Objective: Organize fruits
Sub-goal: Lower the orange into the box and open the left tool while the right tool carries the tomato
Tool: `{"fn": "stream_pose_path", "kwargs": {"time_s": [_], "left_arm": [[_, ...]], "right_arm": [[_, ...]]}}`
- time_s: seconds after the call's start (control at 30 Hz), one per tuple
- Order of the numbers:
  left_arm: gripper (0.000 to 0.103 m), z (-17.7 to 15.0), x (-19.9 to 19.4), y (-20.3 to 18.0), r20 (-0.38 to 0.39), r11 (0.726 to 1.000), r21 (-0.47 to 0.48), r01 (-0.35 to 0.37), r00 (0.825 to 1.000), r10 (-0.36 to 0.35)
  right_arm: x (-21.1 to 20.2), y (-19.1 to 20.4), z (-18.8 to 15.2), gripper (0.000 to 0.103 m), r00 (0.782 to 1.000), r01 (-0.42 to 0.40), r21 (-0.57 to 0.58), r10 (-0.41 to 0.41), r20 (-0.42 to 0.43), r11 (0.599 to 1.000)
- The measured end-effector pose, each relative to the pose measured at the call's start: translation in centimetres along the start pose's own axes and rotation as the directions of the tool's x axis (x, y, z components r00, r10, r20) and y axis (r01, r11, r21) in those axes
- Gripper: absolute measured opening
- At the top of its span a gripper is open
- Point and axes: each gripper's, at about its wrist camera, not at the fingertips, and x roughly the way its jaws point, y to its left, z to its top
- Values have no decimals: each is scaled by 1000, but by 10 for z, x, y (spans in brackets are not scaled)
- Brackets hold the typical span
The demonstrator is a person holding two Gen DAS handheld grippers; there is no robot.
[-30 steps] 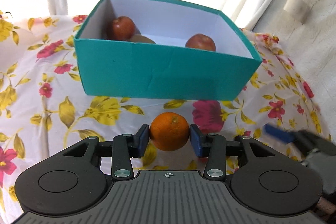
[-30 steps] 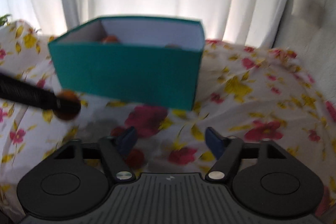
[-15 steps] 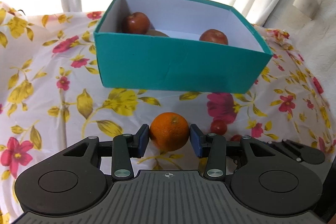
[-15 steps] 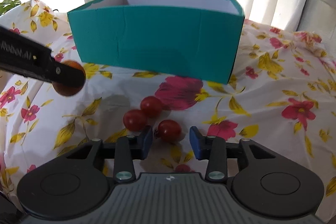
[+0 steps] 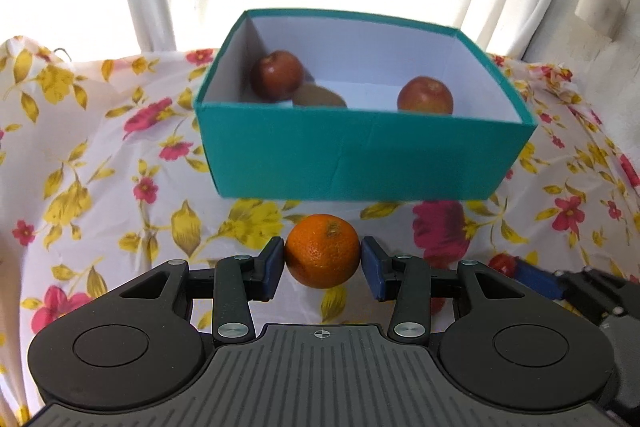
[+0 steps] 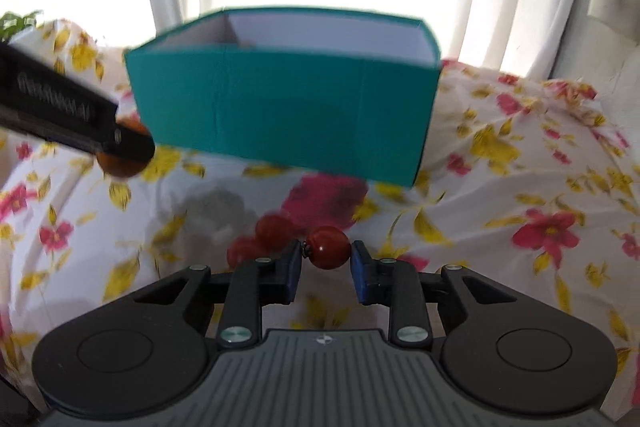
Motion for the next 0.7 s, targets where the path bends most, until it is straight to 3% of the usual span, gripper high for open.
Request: {"fn": "stream_pose_path", "kwargs": {"time_s": [0.4,0.7], "left_arm": [[47,61,-18,-8,143,999,19,-45,989,41],[47,91,22,-10,127,998,4,-69,990,68]], "right_arm": [[-31,-22,35,26,994,6,76,-14,104,997],[-40,-32,42,26,991,25,104,-38,131,994]]}}
